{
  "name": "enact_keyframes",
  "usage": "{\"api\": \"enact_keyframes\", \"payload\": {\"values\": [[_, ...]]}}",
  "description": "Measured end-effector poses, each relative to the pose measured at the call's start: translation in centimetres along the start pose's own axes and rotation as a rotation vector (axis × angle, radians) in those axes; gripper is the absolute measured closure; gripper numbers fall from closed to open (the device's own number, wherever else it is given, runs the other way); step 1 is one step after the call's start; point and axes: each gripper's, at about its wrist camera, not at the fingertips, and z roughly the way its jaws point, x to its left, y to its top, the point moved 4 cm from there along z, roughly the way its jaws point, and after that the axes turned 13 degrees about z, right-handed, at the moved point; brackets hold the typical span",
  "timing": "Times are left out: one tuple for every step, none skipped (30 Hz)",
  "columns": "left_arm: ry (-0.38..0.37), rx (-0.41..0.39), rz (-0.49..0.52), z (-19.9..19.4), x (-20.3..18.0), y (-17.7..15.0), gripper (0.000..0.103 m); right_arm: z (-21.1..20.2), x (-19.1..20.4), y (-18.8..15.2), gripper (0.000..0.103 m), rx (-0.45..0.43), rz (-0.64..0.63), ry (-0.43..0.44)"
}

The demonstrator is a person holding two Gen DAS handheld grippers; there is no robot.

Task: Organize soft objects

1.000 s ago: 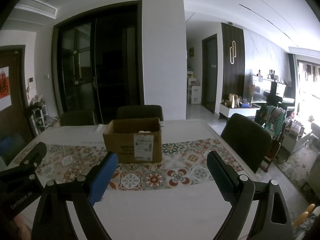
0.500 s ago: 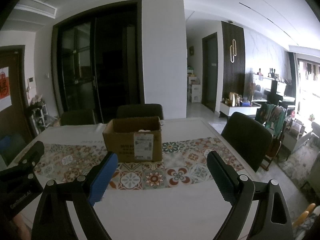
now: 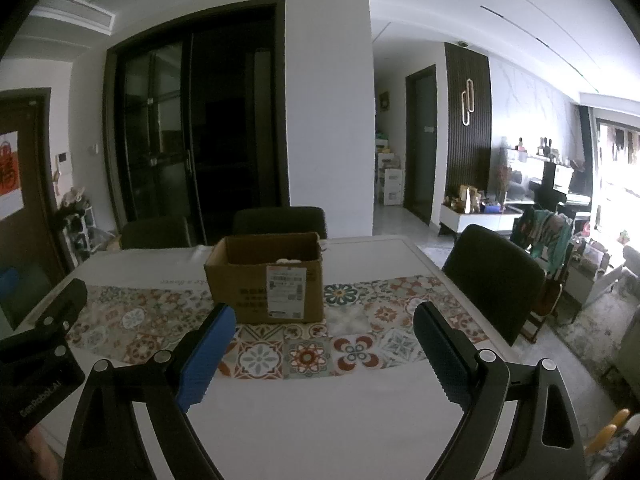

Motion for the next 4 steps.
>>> {"api": "enact_keyframes", "payload": {"values": [[0.001,-0.001,-0.001,0.01,0.05,0.0,0.0,-0.05,-0.02,-0.02,0.011,0.0,-0.001,-0.001],[0.002,-0.002,-0.002,0.02,0.03,0.08,0.0,0.01,0.02,0.02,0.011,0.0,-0.001,-0.001],[0.002,-0.002,-0.003,0.07,0.11,0.09,0.0,-0.01,0.02,0.02,0.011,0.0,-0.001,0.0],[0.001,-0.003,-0.003,0.02,0.09,0.16,0.0,0.0,-0.01,-0.01,0.011,0.0,-0.001,0.001]]}}
